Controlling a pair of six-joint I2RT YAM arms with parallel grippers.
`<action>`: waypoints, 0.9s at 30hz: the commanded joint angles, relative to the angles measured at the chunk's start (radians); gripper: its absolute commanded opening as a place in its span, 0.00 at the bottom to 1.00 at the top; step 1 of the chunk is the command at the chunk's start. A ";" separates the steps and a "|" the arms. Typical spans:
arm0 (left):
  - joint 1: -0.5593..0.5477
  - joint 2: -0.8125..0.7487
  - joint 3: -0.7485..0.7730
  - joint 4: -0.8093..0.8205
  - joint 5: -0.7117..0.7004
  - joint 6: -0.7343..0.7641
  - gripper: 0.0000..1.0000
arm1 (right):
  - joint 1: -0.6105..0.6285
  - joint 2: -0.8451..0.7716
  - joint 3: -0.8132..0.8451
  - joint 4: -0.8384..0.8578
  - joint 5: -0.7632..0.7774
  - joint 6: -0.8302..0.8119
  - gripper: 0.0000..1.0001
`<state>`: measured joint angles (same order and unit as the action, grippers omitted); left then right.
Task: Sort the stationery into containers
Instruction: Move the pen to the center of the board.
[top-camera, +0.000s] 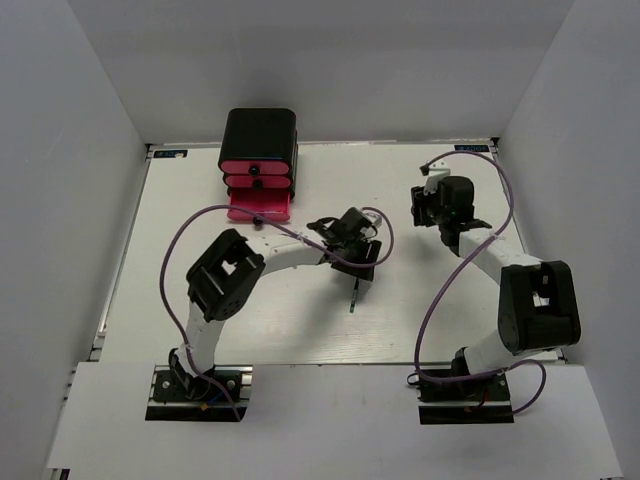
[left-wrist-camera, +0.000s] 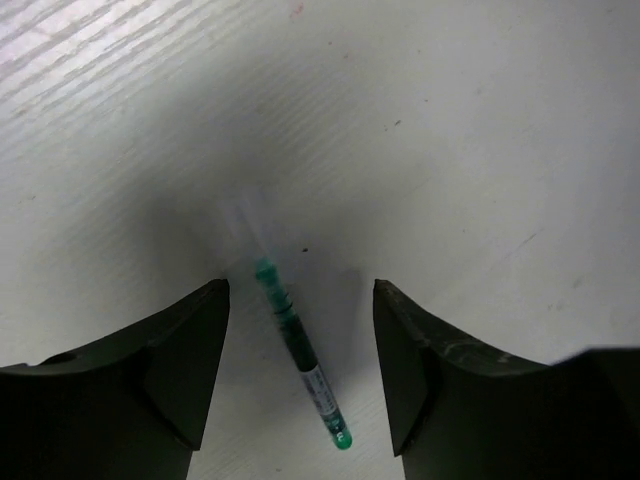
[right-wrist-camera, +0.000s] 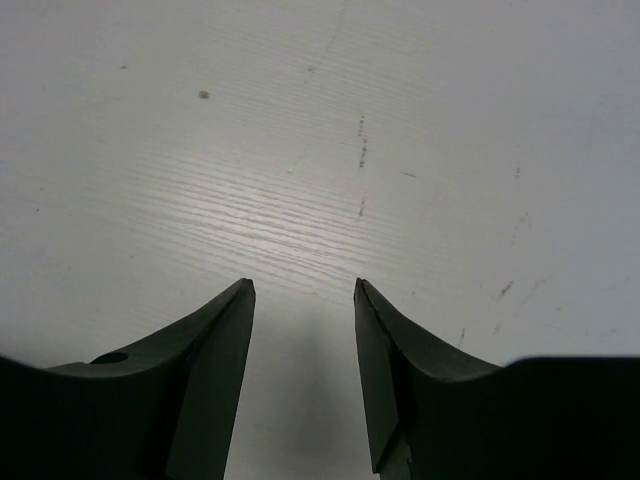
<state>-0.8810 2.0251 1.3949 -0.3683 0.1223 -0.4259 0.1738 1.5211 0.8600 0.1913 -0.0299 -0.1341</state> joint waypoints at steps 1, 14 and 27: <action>-0.030 0.024 0.099 -0.142 -0.107 0.027 0.68 | -0.034 -0.027 -0.015 0.031 -0.016 0.042 0.51; -0.076 0.101 0.102 -0.339 -0.322 -0.005 0.19 | -0.092 -0.013 -0.004 0.022 -0.067 0.070 0.51; 0.109 -0.163 0.006 -0.192 -0.256 -0.148 0.08 | -0.092 -0.042 -0.035 -0.012 -0.332 -0.044 0.80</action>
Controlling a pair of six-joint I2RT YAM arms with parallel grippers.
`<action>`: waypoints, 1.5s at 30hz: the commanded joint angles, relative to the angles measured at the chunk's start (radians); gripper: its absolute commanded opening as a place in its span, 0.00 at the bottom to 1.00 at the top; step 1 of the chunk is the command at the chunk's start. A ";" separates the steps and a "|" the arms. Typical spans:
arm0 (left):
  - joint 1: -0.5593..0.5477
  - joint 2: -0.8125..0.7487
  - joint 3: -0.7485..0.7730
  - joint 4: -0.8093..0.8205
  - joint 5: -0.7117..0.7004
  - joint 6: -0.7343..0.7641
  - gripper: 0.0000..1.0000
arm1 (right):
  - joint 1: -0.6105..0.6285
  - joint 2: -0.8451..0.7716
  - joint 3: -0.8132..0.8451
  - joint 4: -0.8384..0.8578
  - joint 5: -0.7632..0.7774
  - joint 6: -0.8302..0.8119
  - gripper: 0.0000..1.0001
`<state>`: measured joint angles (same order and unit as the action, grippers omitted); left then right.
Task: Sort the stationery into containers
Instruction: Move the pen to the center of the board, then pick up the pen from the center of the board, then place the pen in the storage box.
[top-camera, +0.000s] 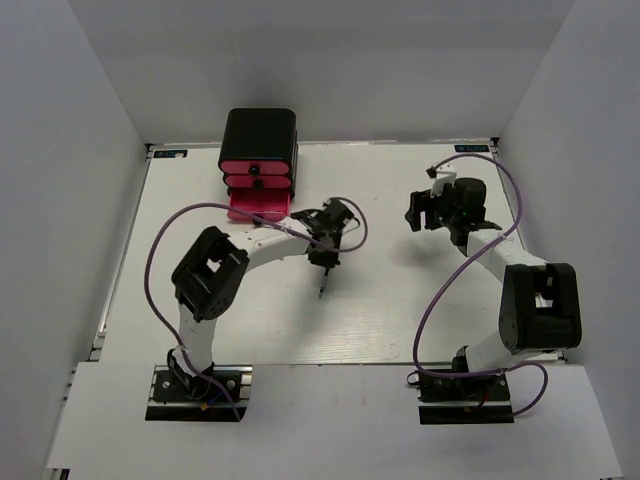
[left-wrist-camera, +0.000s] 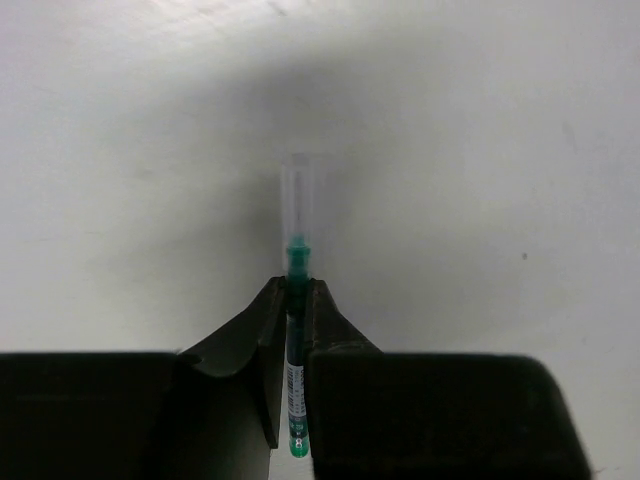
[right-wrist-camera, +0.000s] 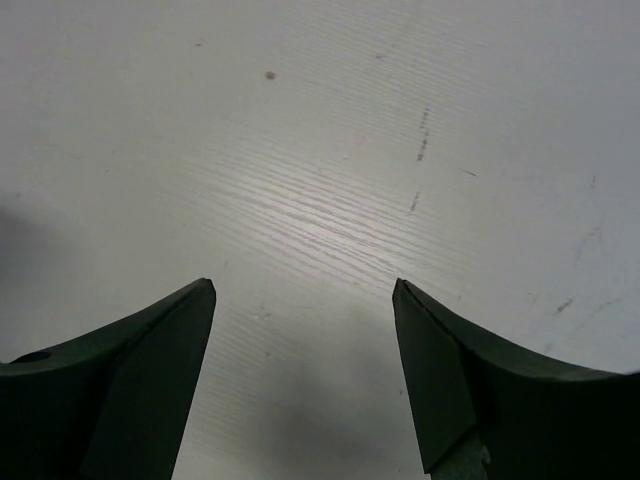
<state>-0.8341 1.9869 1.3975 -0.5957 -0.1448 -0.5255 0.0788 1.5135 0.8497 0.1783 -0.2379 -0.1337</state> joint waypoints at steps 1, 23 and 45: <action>0.082 -0.140 0.003 0.036 0.023 -0.060 0.08 | 0.004 -0.038 -0.029 0.001 -0.139 -0.049 0.77; 0.516 -0.227 0.067 -0.127 0.054 -0.922 0.00 | 0.006 -0.064 -0.069 0.023 -0.187 -0.067 0.57; 0.650 0.010 0.270 -0.151 0.025 -0.989 0.36 | 0.006 -0.076 -0.083 0.027 -0.182 -0.079 0.57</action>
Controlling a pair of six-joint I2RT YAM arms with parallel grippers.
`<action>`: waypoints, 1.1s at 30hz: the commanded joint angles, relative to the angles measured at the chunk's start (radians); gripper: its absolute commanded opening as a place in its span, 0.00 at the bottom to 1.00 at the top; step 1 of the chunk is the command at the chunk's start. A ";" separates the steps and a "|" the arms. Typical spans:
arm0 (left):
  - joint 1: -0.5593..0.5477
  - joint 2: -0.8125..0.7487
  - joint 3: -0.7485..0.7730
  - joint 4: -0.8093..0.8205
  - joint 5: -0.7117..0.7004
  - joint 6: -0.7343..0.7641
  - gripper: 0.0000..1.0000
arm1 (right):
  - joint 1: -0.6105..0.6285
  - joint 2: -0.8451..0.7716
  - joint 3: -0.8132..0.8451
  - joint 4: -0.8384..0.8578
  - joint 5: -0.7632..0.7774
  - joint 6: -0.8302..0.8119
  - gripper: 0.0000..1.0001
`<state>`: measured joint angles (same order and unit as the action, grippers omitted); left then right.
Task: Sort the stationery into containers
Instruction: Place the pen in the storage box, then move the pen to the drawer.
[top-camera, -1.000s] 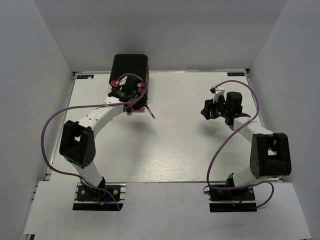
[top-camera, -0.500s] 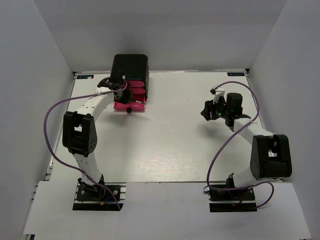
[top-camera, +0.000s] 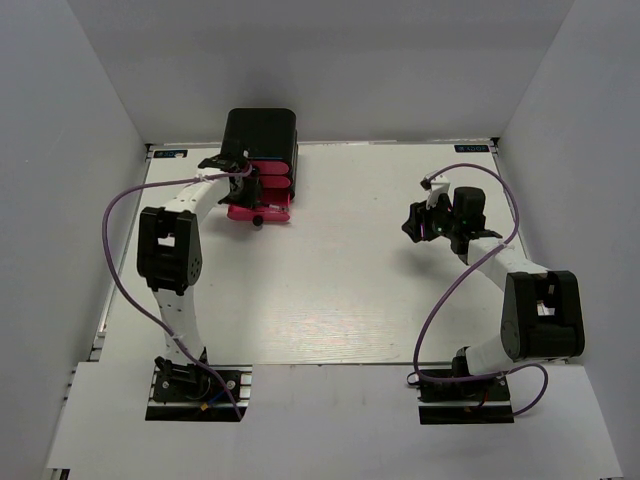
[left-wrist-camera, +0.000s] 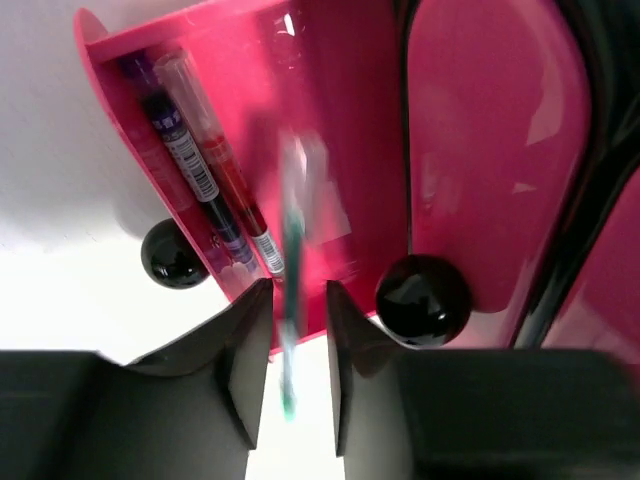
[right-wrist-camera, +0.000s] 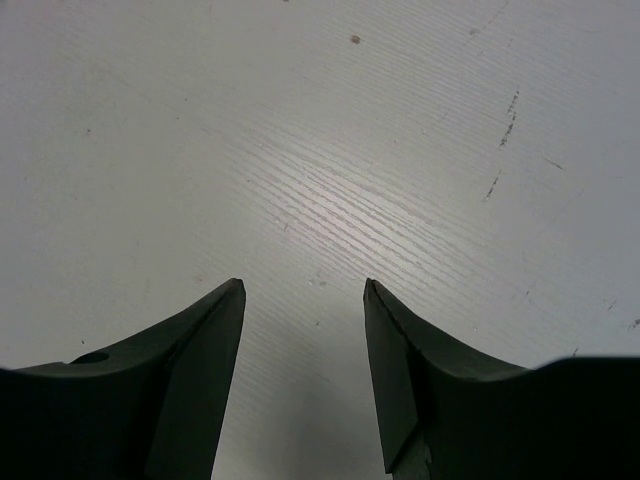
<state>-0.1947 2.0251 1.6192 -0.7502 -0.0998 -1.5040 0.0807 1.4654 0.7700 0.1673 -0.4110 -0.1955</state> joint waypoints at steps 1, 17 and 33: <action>0.011 -0.028 0.048 0.003 -0.020 -0.010 0.40 | 0.004 -0.030 0.000 0.037 -0.015 -0.021 0.57; 0.000 -0.396 -0.238 0.152 0.024 0.157 0.08 | 0.105 0.027 0.052 -0.025 -0.495 -0.429 0.00; 0.009 -1.043 -0.881 0.355 0.068 0.530 0.57 | 0.424 0.567 0.718 -0.207 -0.359 -0.634 0.00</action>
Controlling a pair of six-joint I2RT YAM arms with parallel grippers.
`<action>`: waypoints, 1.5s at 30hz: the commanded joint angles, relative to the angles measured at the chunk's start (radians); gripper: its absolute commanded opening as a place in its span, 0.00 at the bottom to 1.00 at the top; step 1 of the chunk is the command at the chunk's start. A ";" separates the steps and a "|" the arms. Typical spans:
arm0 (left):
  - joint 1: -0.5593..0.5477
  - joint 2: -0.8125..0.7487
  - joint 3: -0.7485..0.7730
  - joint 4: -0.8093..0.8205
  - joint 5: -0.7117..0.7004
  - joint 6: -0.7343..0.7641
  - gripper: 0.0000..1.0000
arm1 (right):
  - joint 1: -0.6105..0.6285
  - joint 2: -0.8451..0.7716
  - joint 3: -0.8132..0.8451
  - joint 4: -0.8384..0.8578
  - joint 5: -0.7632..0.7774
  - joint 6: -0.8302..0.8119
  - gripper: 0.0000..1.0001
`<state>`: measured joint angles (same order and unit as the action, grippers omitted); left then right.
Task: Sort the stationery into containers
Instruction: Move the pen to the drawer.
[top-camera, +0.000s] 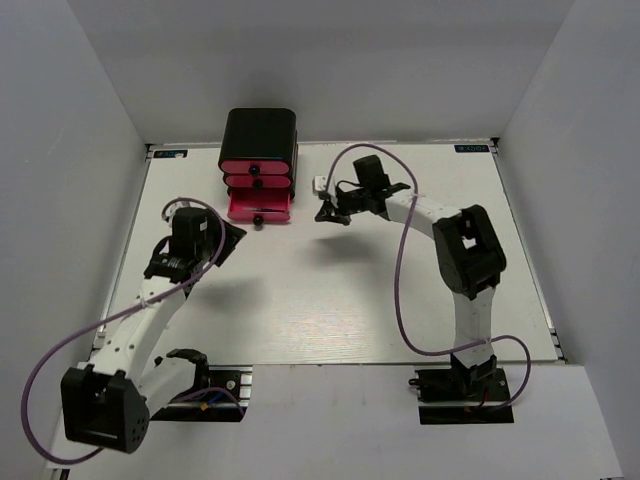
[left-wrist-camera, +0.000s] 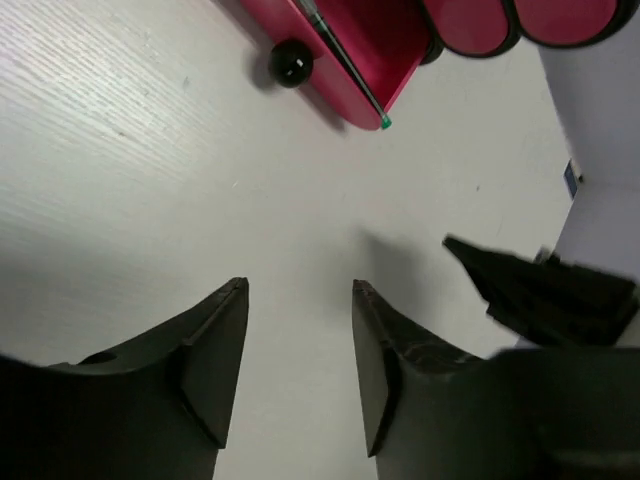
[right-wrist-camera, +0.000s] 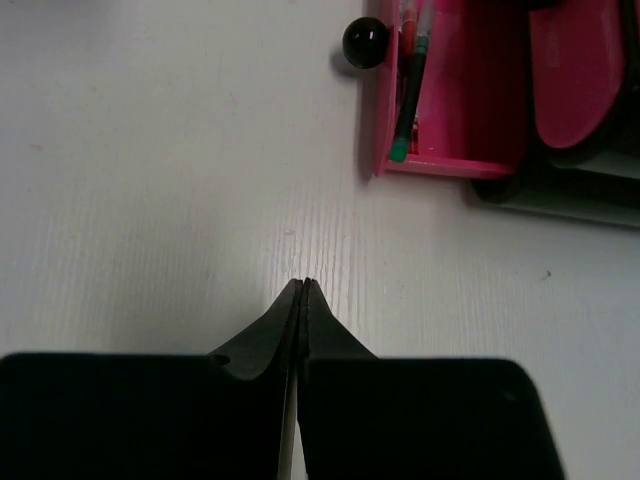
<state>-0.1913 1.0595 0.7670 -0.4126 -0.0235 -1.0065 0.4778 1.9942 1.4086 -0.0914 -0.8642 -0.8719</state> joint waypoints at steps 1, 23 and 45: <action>0.006 -0.104 -0.059 -0.003 -0.009 0.032 0.61 | 0.053 0.092 0.145 0.048 0.106 0.065 0.00; 0.006 -0.334 -0.170 -0.166 -0.079 -0.004 0.75 | 0.186 0.242 0.244 0.262 0.383 0.249 0.00; 0.006 -0.334 -0.152 -0.203 -0.089 -0.014 0.75 | 0.199 0.324 0.336 0.268 0.395 0.257 0.00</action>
<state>-0.1913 0.7403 0.5999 -0.6037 -0.0952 -1.0180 0.6643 2.3070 1.7000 0.1421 -0.4728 -0.6296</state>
